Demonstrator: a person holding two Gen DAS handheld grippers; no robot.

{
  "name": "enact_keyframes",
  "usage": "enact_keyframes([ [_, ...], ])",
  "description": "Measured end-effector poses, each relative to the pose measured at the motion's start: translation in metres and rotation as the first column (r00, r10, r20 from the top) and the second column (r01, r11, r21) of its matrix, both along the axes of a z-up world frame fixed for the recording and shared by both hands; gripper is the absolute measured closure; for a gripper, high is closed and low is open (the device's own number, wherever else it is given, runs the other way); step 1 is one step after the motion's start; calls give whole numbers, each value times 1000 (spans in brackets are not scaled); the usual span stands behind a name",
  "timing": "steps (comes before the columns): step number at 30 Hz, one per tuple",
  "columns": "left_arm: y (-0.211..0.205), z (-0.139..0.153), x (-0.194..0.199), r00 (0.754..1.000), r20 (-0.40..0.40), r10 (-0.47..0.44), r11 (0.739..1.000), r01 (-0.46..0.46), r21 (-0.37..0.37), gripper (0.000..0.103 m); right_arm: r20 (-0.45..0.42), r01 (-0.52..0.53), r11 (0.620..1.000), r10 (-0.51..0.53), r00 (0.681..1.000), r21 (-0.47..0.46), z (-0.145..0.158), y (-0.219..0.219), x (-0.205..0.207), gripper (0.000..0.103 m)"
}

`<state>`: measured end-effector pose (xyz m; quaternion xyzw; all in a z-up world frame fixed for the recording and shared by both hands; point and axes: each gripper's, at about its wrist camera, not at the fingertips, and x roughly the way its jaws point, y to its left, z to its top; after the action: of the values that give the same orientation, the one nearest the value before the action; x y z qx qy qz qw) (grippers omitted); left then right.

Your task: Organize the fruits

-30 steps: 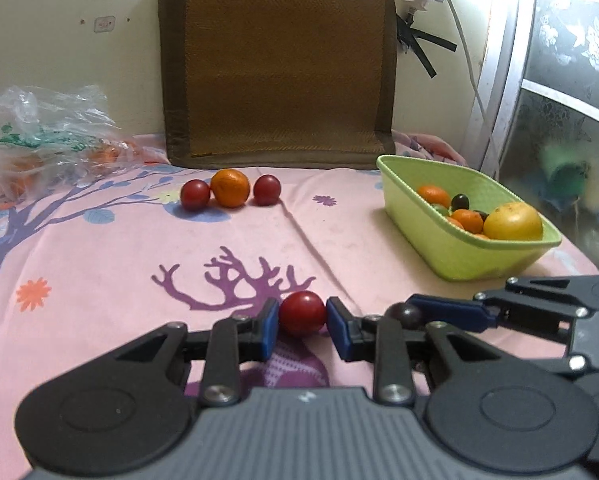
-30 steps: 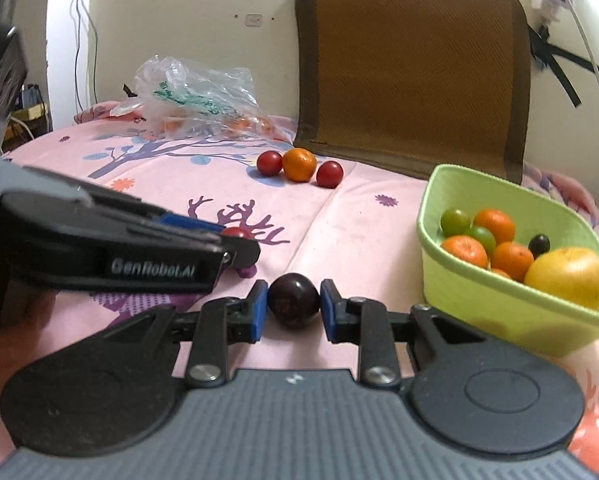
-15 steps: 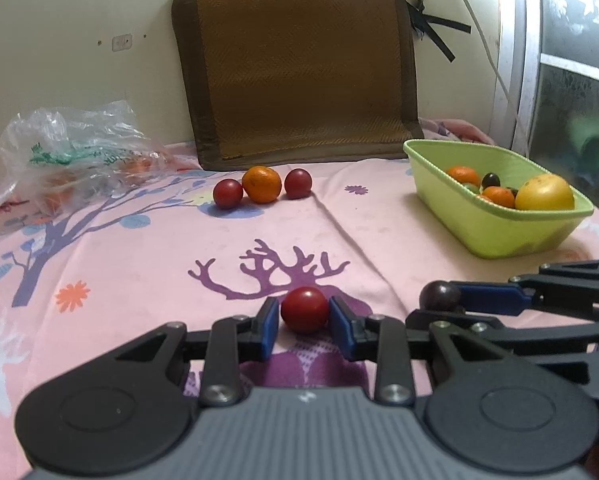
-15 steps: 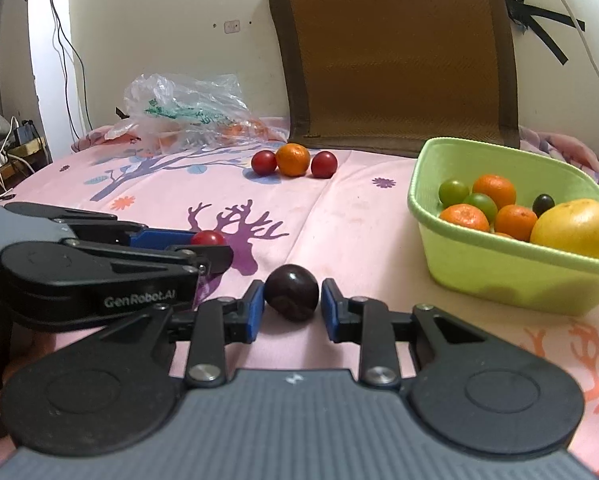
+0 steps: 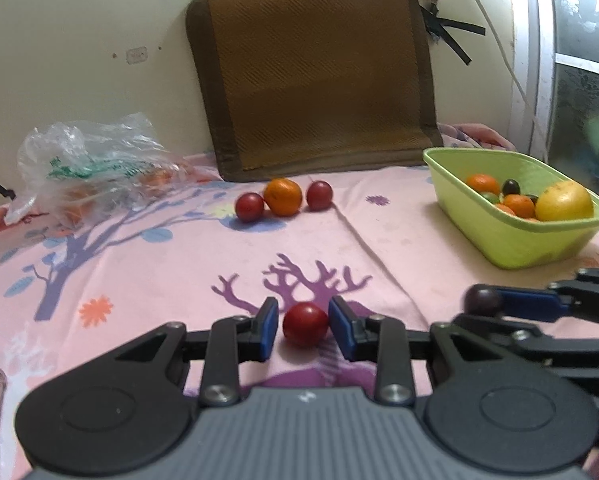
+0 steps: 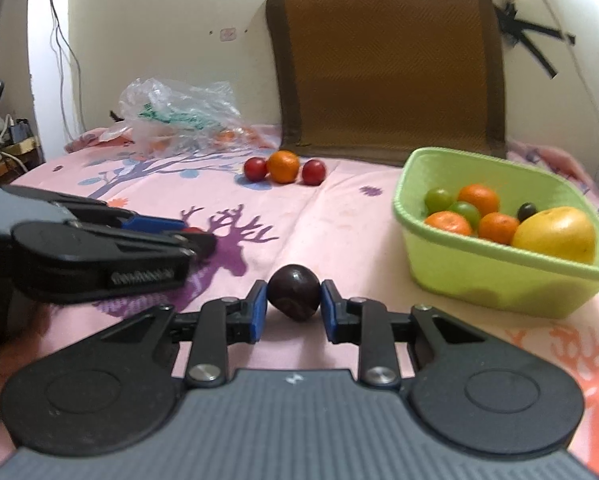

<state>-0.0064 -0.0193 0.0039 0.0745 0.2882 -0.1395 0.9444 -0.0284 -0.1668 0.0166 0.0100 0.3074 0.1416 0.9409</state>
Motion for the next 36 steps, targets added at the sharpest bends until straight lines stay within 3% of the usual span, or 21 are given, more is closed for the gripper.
enact_keyframes([
  [5, 3, 2, 8, 1000, 10, 22, 1000, -22, 11, 72, 10, 51, 999, -51, 999, -2, 0, -9, 3, 72],
  [11, 2, 0, 13, 1000, 8, 28, 999, -28, 20, 67, -32, 41, 999, -41, 999, 8, -4, -10, 8, 71],
  [36, -3, -7, 22, 999, -22, 31, 998, -30, 60, 60, -45, 35, 999, -33, 998, 28, -5, -13, 9, 70],
])
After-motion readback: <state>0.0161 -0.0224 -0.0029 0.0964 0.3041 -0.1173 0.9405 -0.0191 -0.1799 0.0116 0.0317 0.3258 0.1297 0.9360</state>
